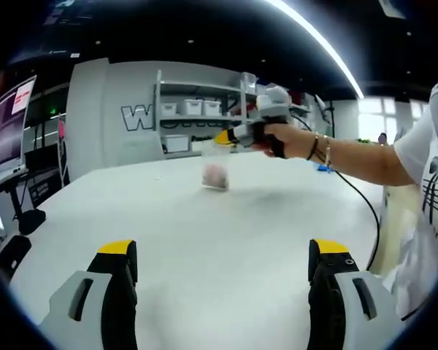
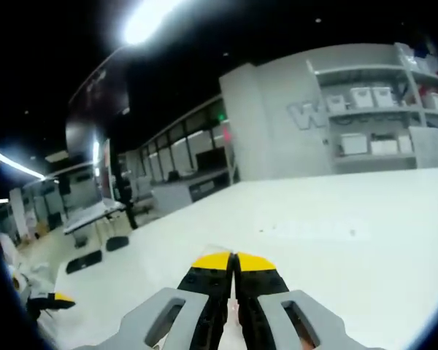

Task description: Open the resealable bag by pulling the two sides of the seal apart until the entire bag opening is separated and visibly accessible.

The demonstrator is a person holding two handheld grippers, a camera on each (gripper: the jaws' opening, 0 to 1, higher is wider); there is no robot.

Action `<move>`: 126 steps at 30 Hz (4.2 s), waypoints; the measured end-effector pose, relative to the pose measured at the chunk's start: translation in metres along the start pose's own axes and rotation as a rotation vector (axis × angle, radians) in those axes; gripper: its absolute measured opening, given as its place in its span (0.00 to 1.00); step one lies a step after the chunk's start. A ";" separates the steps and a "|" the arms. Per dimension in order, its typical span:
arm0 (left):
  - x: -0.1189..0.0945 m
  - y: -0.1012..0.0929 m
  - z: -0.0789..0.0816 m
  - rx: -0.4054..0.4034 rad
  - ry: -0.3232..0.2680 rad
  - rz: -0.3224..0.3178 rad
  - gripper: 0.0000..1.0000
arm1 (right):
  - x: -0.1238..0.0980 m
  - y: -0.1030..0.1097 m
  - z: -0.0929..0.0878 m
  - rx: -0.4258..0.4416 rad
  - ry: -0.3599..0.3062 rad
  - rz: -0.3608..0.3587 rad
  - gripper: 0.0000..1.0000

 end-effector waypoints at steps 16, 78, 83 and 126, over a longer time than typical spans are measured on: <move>0.003 0.001 -0.001 -0.002 0.010 0.000 0.96 | 0.013 -0.006 0.005 -0.005 -0.002 -0.018 0.00; 0.010 0.008 -0.003 0.004 0.044 0.027 0.96 | 0.089 -0.061 0.043 -0.039 0.008 -0.117 0.00; 0.011 0.008 -0.005 0.000 0.049 0.027 0.96 | 0.091 -0.067 0.040 -0.044 0.011 -0.136 0.00; 0.010 0.004 -0.006 0.012 0.055 0.014 0.95 | 0.111 -0.006 -0.070 -0.268 0.183 0.028 0.02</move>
Point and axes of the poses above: the point that each gripper's makers call its tool centre point, and the gripper's own axes: x roughly forward along the fingers, y roughly to its left, z roughly out of its top, the point moved 2 cm from there along -x, roughly backward along the fingers, and after that the axes turned 4 degrees about x, right-handed, at the moved point
